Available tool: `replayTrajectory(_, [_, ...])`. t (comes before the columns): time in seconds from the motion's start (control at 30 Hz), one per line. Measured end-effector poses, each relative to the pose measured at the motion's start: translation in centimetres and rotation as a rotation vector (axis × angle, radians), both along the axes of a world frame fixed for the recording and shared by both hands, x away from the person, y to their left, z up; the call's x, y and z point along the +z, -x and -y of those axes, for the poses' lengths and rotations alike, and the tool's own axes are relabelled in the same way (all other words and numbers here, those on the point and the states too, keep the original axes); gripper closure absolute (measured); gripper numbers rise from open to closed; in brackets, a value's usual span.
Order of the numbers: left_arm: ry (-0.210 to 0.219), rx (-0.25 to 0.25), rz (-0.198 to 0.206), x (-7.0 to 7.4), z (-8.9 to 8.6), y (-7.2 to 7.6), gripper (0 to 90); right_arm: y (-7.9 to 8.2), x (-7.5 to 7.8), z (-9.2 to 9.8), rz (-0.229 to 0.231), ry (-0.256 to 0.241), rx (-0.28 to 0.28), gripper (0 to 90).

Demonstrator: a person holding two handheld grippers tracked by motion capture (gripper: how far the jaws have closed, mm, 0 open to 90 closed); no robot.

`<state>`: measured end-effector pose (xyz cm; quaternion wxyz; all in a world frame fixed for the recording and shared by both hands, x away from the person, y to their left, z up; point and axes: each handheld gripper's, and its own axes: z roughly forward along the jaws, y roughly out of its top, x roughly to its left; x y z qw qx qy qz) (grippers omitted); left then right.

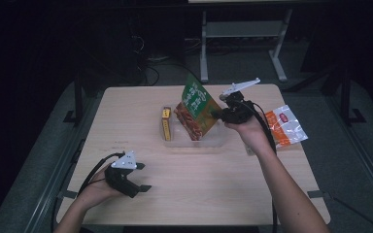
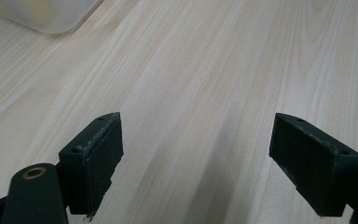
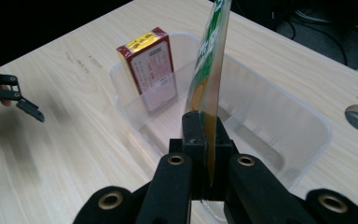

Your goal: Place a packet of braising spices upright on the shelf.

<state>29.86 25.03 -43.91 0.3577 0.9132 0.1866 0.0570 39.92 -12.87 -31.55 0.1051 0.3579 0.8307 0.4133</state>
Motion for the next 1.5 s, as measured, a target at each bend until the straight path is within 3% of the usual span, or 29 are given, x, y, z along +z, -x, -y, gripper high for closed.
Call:
replayTrajectory(0.4, [-0.001,-0.001,0.002,0.0,-0.1,0.0,16.9,-1.4,1.8,-2.5,0.034,0.052,0.02,89.8])
replayTrajectory(0.87, [0.0,0.001,-0.002,0.0,0.0,0.0,16.9,-1.8,1.8,-3.6,0.035,0.018,0.027,87.8])
replayTrajectory(1.17, [0.002,0.011,-0.009,-0.1,0.1,-0.2,14.8,-1.5,1.8,-3.2,0.051,0.008,0.024,68.5])
replayTrajectory(1.23, [0.003,0.012,-0.013,-0.1,0.0,-0.2,14.5,-1.4,1.7,-3.0,0.052,0.004,0.027,60.7])
replayTrajectory(1.3, [0.004,0.015,-0.016,-0.1,0.0,-0.3,14.2,-1.2,1.5,-2.8,0.053,-0.009,0.031,47.3])
replayTrajectory(1.5, [0.015,0.032,-0.027,-0.2,0.1,-0.3,13.7,-0.4,1.1,-2.1,0.057,-0.017,0.042,36.6])
